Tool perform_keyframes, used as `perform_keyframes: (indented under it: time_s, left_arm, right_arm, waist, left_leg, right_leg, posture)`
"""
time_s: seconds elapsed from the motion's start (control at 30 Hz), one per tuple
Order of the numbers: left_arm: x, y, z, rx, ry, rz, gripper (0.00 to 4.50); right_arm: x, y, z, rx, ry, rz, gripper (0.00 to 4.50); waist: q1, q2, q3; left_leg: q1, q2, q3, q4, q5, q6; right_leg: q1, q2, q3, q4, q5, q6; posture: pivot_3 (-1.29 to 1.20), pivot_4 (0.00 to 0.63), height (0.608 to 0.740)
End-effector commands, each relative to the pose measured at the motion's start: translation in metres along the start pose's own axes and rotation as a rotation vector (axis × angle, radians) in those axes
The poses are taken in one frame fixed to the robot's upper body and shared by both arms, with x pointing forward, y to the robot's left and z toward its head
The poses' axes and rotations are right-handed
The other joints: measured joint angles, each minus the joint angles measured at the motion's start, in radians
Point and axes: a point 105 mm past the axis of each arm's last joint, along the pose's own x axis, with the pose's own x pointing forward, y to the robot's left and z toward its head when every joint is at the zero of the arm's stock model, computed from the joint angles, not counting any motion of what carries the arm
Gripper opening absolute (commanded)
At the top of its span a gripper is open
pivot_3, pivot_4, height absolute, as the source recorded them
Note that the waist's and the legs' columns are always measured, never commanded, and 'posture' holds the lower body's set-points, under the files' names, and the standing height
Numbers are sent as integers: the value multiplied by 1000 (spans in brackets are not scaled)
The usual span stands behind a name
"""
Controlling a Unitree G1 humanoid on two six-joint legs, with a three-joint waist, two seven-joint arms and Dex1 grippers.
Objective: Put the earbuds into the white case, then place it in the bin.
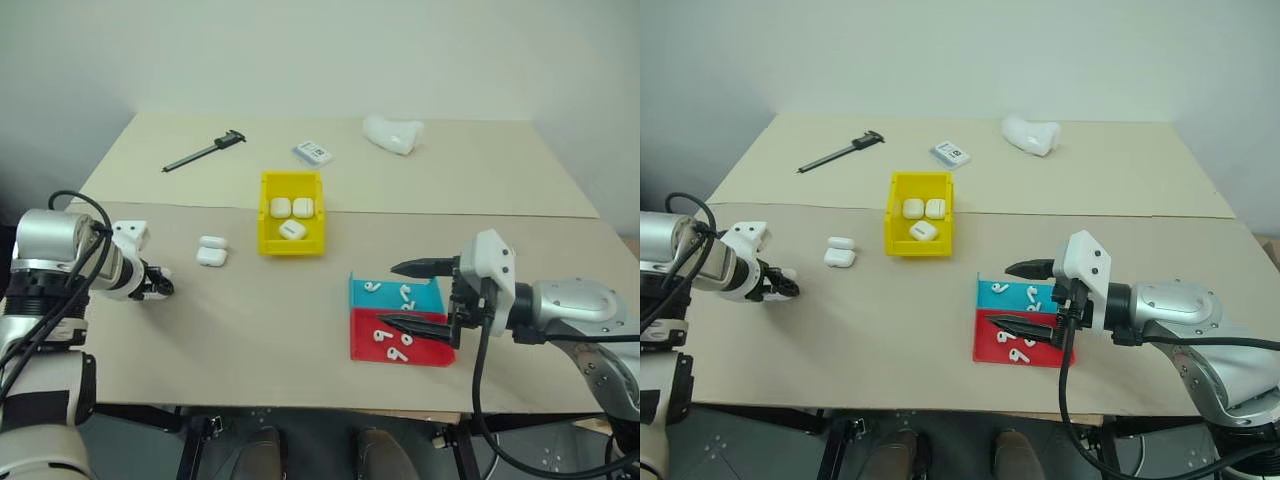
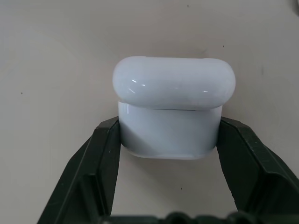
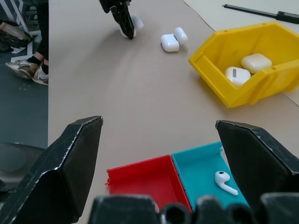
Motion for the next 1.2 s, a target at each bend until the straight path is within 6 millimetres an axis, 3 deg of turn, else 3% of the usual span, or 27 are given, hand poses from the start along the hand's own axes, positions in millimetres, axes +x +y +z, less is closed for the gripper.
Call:
perform_keyframes:
  time_s: [0.03,0.1,0.17,0.23,0.33,0.4,0.5,0.6,0.67,0.73,0.87,1.03,1.2]
  left_arm:
    - [-19,14,17,-18,-164,29,2783]
    - [-32,15,32,16,-345,30,2783]
    - [-55,12,54,41,-653,38,2783]
    - [-75,6,63,43,-844,3,2783]
    - [-102,-27,68,100,-1149,-221,2783]
    - [-113,-47,65,121,-1259,-387,2783]
    - [-122,-72,61,149,-1297,-621,2783]
    - [-141,-120,47,432,-1335,-923,2783]
    - [-150,-140,35,574,-1353,-1076,2783]
    - [-156,-154,22,679,-1342,-1226,2783]
    - [-160,-169,4,765,-1307,-1386,2783]
    - [-158,-178,-14,836,-1250,-1495,2783]
    - [-158,-185,-26,871,-1211,-1561,2783]
  right_arm:
    - [-5,-1,9,-48,-17,-20,4500]
    - [-5,-3,9,-47,-20,-26,4500]
    - [-6,-6,9,-47,-23,-38,4500]
    - [-7,-9,9,-49,-24,-49,4500]
    - [-9,-15,7,-88,37,-86,4500]
    - [-8,-17,4,-124,115,-101,4500]
    - [-7,-17,3,-165,164,-87,4500]
    - [-4,-8,-2,-195,267,-3,4500]
    - [-2,-3,-9,-185,354,32,4500]
    - [1,1,-13,-162,406,45,3903]
    - [6,6,-15,-131,459,48,2559]
    - [0,6,-30,-242,581,83,2559]
    - [0,4,-42,-425,657,241,2559]
  waist:
    - [-3,0,0]
    - [-5,0,0]
    - [-7,0,0]
    - [-2,-1,0]
    - [5,-1,-1]
    - [7,0,-1]
    - [5,-1,-1]
    - [1,0,-1]
    - [1,0,-1]
    - [-3,0,-1]
    - [-14,0,-1]
    - [-20,0,-1]
    - [-22,0,-1]
  left_leg:
    - [0,0,0,0,0,0]
    - [0,1,-1,0,0,0]
    - [0,1,-2,0,0,0]
    - [0,1,-2,0,0,0]
    - [1,1,-2,0,0,0]
    - [1,0,0,0,0,0]
    - [1,0,1,0,0,0]
    - [1,1,0,0,0,0]
    - [1,0,1,0,0,0]
    - [1,0,1,0,0,0]
    - [1,1,-1,0,0,0]
    - [1,1,-3,0,0,0]
    - [1,1,-3,0,0,0]
  right_leg:
    - [0,0,0,0,0,0]
    - [0,0,0,0,0,0]
    - [0,0,0,1,0,0]
    - [0,-1,1,1,0,0]
    - [1,-2,0,0,0,0]
    - [1,-2,0,0,0,0]
    - [2,-2,-1,0,0,0]
    - [1,-1,0,0,0,0]
    - [1,-1,0,-1,0,0]
    - [2,-1,0,-1,0,0]
    - [1,0,0,0,0,0]
    - [1,0,1,-1,0,0]
    - [1,0,0,-1,0,0]
  posture:
    - [0,150,740]
    - [0,150,740]
    - [0,150,740]
    - [0,150,740]
    - [0,150,740]
    - [0,150,740]
    - [0,150,740]
    - [0,150,740]
    - [0,150,740]
    - [0,150,740]
    - [0,150,740]
    - [0,150,740]
    - [0,150,740]
